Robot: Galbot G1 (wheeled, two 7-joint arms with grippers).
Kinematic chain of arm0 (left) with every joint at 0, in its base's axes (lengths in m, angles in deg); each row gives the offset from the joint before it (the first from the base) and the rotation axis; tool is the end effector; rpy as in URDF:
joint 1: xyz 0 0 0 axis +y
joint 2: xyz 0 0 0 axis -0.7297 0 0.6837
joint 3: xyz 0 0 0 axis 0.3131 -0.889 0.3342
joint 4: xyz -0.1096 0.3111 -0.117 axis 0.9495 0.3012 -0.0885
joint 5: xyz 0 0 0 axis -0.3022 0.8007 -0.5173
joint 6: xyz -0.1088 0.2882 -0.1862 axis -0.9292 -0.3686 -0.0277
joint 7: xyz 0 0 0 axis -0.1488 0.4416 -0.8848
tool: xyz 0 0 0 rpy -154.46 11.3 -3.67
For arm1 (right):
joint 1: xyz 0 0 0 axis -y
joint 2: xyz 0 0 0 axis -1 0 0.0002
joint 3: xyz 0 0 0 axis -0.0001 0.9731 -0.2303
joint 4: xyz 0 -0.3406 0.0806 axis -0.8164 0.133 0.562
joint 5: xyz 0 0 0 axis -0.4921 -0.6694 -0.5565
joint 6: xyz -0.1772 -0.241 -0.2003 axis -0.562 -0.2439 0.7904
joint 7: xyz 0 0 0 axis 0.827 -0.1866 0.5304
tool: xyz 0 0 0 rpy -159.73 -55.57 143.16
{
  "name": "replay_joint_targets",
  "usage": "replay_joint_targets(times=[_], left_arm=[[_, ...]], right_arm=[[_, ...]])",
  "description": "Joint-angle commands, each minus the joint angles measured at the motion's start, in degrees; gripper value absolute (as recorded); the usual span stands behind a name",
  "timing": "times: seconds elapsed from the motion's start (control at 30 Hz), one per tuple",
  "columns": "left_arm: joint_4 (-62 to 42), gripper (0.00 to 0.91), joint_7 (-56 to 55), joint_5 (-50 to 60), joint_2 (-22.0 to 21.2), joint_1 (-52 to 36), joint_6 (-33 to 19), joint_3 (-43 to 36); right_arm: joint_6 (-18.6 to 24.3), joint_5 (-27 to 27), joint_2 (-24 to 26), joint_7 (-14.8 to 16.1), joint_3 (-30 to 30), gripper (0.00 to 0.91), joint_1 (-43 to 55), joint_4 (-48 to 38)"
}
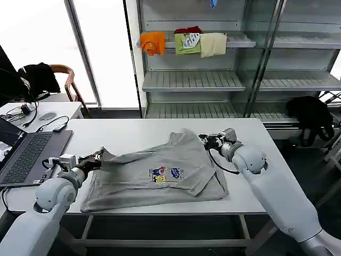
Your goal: Fold and organize the clothes.
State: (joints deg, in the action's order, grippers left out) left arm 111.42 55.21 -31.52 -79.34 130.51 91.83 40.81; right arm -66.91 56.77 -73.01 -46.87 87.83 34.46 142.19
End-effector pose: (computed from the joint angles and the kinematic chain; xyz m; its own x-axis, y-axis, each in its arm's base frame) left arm 0.3777 0.1384 -0.2182 -0.9104 0.0888 0.4042 0.1142 0.9927 0.0391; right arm 0.4931 -0.0278 -0.1888 -0.8295 -0.3987 0.3911 -0.4970 0.8464 -0.1914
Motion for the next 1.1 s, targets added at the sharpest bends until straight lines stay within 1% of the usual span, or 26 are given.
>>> replay_joint_targets(times=[0.03,0.07,0.1,0.13,0.17,0.2,0.3,0.33,0.43,0.47,0.6,0.63,0.8,0.83,0.87,0.9,0.93,0.97,1.03,1.1], left_arm=[[2.17,0.000,-0.86,0.28,-1.00,1.36,0.08,-0.09],[2.24,0.010,-0.84,0.27,-0.96,1.38,0.08,-0.04],[2.30,0.010,-0.84,0.26,-0.92,1.39,0.08,0.00],[2.37,0.010,-0.84,0.28,-0.91,1.37,0.09,0.01],[2.40,0.010,-0.85,0.29,-0.91,1.36,0.08,0.03],[2.48,0.010,-0.85,0.30,-0.96,1.33,0.08,0.02],[2.80,0.010,-0.88,0.41,-1.22,1.26,0.09,-0.13],[2.89,0.010,-0.87,0.46,-1.30,1.22,0.09,-0.18],[3.19,0.020,-0.97,0.52,-1.53,1.08,0.11,-0.40],[3.24,0.010,-0.97,0.55,-1.57,1.01,0.11,-0.47],[3.44,0.010,-1.01,0.54,-1.55,0.80,0.12,-0.64],[3.46,0.020,-1.00,0.53,-1.53,0.79,0.12,-0.67],[3.24,0.010,-0.93,0.53,-1.59,0.66,0.11,-0.84],[3.24,0.020,-0.96,0.53,-1.66,0.57,0.11,-0.89],[3.26,0.010,-0.97,0.53,-1.81,0.50,0.12,-0.96],[3.36,0.010,-0.97,0.52,-1.91,0.45,0.12,-1.07],[3.46,0.010,-0.97,0.54,-1.95,0.46,0.12,-1.12],[3.55,0.010,-0.98,0.52,-1.95,0.46,0.11,-1.14],[3.65,0.010,-1.00,0.50,-1.88,0.45,0.12,-1.11],[3.75,0.010,-0.94,0.34,-1.76,0.45,0.11,-1.00]], right_arm=[[6.57,-6.72,-8.62,-1.02,1.54,0.907,7.43,-19.09],[8.59,-8.80,-11.12,-0.79,1.65,0.907,9.08,-25.54],[9.50,-9.84,-12.50,-0.66,1.46,0.907,10.14,-28.31],[10.34,-10.45,-13.72,-0.26,1.03,0.907,11.13,-29.24],[11.16,-10.93,-15.04,0.29,0.68,0.907,12.28,-32.77],[11.72,-11.07,-16.10,0.57,0.53,0.907,13.26,-34.32],[12.55,-11.10,-18.53,1.67,0.10,0.907,15.00,-38.36],[12.62,-11.13,-18.66,1.72,0.10,0.907,15.08,-38.78],[13.12,-11.13,-21.24,2.42,-0.37,0.907,15.76,-41.57],[13.05,-11.08,-21.89,2.60,-0.73,0.907,15.78,-42.04],[10.72,-10.36,-23.42,3.08,-2.04,0.907,15.61,-43.01],[10.57,-10.20,-23.71,3.17,-2.14,0.907,15.56,-43.30],[11.03,-10.17,-25.38,3.89,-2.57,0.897,15.34,-44.66],[11.27,-10.16,-25.80,3.93,-2.73,0.816,15.43,-45.23],[11.28,-10.20,-26.30,3.98,-2.79,0.746,15.53,-45.82],[11.29,-10.22,-26.41,4.06,-2.82,0.625,15.57,-46.21],[11.04,-10.19,-26.53,4.18,-2.90,0.091,15.54,-46.65],[10.88,-10.36,-26.54,4.12,-2.82,0.000,15.44,-47.01],[11.43,-11.34,-26.10,4.24,-2.67,0.000,14.73,-46.86],[11.18,-11.21,-25.49,4.30,-2.70,0.000,14.35,-46.01]])
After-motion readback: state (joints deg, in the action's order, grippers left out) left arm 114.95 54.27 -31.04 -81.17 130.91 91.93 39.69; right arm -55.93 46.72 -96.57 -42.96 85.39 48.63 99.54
